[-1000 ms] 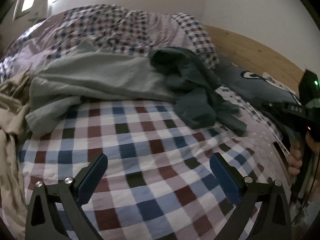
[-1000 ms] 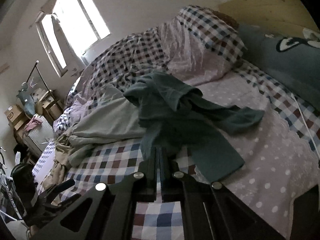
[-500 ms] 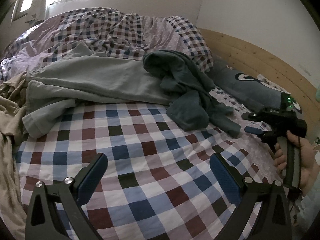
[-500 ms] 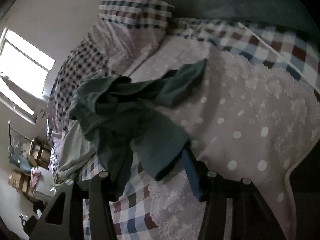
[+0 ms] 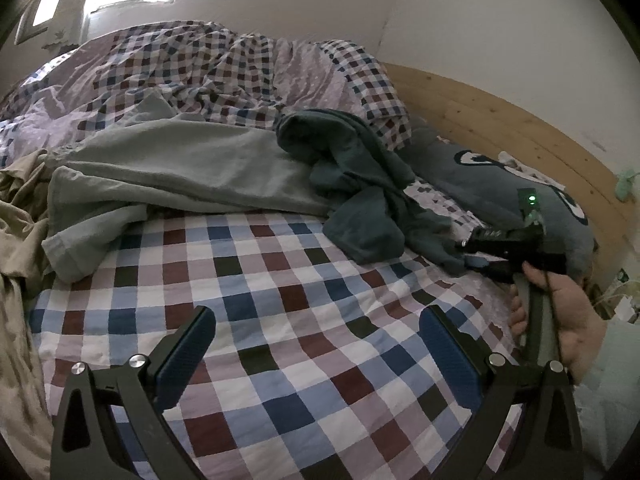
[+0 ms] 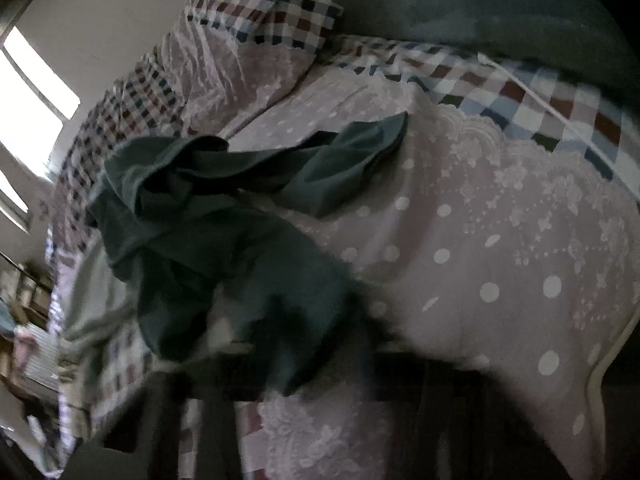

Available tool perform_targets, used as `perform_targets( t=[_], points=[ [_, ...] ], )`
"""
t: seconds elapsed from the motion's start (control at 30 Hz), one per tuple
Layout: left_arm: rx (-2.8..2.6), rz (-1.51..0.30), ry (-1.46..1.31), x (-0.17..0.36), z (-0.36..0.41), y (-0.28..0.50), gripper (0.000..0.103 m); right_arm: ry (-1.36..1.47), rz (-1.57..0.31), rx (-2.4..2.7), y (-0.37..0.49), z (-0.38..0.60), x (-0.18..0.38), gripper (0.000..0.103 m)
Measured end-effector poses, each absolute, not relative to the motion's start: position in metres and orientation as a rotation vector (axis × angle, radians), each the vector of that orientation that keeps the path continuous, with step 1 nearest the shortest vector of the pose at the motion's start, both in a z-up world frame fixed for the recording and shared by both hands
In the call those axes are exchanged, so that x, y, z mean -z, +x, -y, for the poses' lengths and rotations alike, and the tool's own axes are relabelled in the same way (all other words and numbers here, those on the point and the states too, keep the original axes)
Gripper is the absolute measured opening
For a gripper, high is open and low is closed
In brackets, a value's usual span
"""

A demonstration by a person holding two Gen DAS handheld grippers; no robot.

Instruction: Fold clothes

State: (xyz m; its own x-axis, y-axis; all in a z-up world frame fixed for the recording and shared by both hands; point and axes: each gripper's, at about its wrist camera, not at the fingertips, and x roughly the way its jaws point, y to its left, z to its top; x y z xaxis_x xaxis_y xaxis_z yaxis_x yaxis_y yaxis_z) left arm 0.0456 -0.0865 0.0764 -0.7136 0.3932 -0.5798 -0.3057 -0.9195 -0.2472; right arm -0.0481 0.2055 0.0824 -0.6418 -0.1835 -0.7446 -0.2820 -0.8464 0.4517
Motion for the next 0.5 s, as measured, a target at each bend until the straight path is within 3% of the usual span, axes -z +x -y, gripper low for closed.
perform_targets(
  t=[0.23,0.5],
  points=[
    [-2.556,0.274,-0.903,-0.080,0.094,0.046,0.103,-1.174,-0.646,-2.998,-0.033,-0.156,-0.136,0.002],
    [-2.410,0.622,-0.906,-0.078,0.118,0.035,0.103,-1.221,-0.265,-3.401,0.008,-0.067,-0.166,0.001]
  ],
)
